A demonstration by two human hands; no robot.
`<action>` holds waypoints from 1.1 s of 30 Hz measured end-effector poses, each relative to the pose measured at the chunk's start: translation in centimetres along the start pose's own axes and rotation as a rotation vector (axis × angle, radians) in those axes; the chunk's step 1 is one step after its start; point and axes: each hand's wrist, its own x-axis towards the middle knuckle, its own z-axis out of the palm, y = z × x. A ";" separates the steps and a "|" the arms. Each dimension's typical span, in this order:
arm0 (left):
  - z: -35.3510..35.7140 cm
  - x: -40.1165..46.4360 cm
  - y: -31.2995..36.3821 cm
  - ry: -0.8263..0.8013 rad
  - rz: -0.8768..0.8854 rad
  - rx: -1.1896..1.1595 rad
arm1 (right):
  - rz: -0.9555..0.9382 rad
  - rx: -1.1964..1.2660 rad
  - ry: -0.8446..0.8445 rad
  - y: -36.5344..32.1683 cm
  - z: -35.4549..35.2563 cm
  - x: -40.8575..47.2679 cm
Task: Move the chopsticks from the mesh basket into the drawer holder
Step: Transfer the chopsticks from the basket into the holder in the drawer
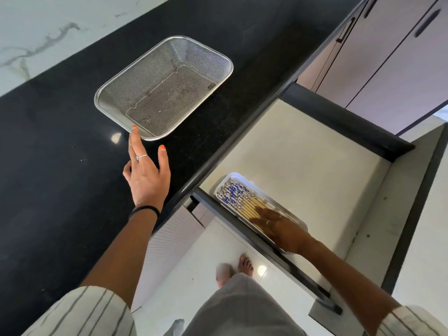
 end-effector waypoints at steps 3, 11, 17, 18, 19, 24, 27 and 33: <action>0.0 0.1 0.0 0.004 0.002 0.003 | -0.082 -0.112 -0.045 0.6 0.1 0.4; 0.1 0.0 -0.1 0.014 0.010 0.004 | 0.087 -0.003 -0.028 1.4 0.2 0.0; 0.2 0.0 0.1 0.024 0.010 0.008 | 0.051 -0.002 -0.087 0.9 0.1 -0.7; 0.2 -0.1 0.1 0.026 0.008 0.007 | 0.043 -0.003 -0.092 0.8 0.0 -0.8; 0.2 -0.1 0.1 0.028 0.007 0.005 | 0.041 -0.004 -0.093 0.8 -0.2 -0.8; 0.2 -0.2 0.1 0.032 0.007 -0.003 | 0.042 0.027 -0.042 -0.1 -1.1 -0.9; 0.1 -0.2 0.3 0.038 0.021 -0.016 | -0.014 -0.037 -0.100 -0.7 -1.3 -0.8; -0.3 -0.7 1.0 0.041 0.004 -0.065 | 0.036 0.018 -0.090 -1.1 -2.6 -0.8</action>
